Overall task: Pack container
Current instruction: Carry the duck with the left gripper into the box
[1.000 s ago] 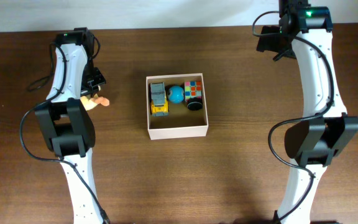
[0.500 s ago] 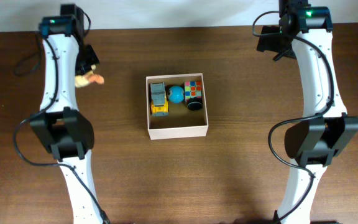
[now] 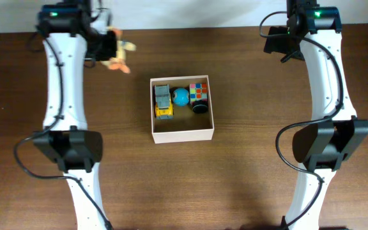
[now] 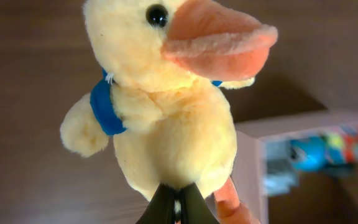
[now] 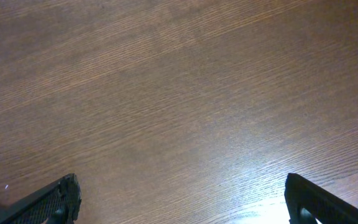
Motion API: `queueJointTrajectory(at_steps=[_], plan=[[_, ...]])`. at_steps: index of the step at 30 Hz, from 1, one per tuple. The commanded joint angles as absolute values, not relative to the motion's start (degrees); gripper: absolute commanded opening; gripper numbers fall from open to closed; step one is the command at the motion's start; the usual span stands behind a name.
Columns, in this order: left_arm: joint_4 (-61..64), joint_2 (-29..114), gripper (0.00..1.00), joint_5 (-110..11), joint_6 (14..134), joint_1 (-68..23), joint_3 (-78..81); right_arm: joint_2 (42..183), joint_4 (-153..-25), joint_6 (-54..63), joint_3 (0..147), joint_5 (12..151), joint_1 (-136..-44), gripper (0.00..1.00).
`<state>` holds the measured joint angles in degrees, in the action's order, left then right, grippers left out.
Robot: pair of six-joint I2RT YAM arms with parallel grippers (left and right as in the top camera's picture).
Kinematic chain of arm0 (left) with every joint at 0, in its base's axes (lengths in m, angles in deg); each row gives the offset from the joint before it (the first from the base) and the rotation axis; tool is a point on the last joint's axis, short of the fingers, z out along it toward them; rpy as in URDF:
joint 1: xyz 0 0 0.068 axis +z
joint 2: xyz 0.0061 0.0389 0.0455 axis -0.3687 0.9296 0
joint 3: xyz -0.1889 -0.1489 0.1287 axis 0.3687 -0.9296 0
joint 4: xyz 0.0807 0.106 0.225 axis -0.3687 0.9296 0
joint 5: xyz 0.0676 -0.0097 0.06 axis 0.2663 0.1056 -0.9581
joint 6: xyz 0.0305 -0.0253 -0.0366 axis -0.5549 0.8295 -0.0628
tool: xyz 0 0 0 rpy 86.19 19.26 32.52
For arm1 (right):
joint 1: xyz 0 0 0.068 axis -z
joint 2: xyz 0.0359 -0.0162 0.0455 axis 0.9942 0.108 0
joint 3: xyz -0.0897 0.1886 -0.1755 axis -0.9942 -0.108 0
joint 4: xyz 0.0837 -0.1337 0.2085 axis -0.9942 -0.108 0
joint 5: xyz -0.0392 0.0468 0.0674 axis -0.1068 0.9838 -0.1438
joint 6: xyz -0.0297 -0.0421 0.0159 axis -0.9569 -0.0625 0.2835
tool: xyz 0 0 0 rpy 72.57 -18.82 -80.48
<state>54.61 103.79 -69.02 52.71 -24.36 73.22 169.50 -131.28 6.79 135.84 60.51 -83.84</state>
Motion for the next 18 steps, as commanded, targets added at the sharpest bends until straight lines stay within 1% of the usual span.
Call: queueJointTrajectory(at_steps=[1,10,18], plan=[[55.2,102.6,0.02,-64.4,46.0,-27.7,73.9,169.6,-131.3,7.1,135.6,59.6,-83.7,0.99],[60.7,102.6,0.02,-64.4,36.5,-36.6,73.9,169.6,-131.3,7.1,135.6,59.6,-83.7,0.99],[64.0,102.6,0.02,-64.5,23.6,-41.8,73.9,169.6,-131.3,7.1,135.6,59.6,-83.7,0.99]])
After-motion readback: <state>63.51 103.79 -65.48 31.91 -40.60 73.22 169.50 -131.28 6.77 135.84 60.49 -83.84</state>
